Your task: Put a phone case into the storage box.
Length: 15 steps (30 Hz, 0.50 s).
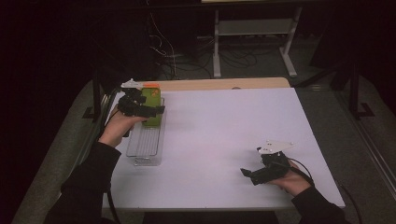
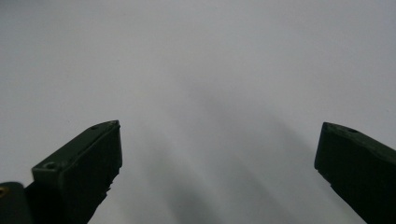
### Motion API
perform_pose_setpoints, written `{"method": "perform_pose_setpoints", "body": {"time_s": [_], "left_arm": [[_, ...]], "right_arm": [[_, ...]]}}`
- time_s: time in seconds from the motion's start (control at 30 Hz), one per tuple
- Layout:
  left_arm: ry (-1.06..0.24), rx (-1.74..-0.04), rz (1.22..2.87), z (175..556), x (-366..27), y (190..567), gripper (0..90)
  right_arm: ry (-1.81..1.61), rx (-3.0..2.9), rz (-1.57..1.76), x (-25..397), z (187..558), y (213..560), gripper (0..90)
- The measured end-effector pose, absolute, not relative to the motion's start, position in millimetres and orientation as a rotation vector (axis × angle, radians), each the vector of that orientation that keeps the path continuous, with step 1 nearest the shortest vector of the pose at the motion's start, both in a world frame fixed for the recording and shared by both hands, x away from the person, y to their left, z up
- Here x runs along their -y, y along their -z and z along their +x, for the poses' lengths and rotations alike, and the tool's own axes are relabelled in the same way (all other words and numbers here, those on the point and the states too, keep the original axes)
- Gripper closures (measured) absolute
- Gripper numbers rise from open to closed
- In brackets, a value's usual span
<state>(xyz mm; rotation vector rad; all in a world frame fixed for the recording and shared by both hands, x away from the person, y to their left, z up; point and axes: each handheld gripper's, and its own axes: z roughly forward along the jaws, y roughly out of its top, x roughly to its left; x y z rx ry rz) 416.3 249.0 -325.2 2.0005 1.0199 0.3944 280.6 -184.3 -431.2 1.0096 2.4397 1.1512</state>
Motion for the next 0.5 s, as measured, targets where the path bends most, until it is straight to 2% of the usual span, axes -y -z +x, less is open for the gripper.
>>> {"method": "perform_pose_setpoints", "body": {"time_s": [0.5], "left_arm": [[-0.292, -0.848, 2.028, 364, -243, 336, 1.3]], "right_arm": [[-1.14, -2.441, 0.971, 184, 279, 427, 0.3]]}}
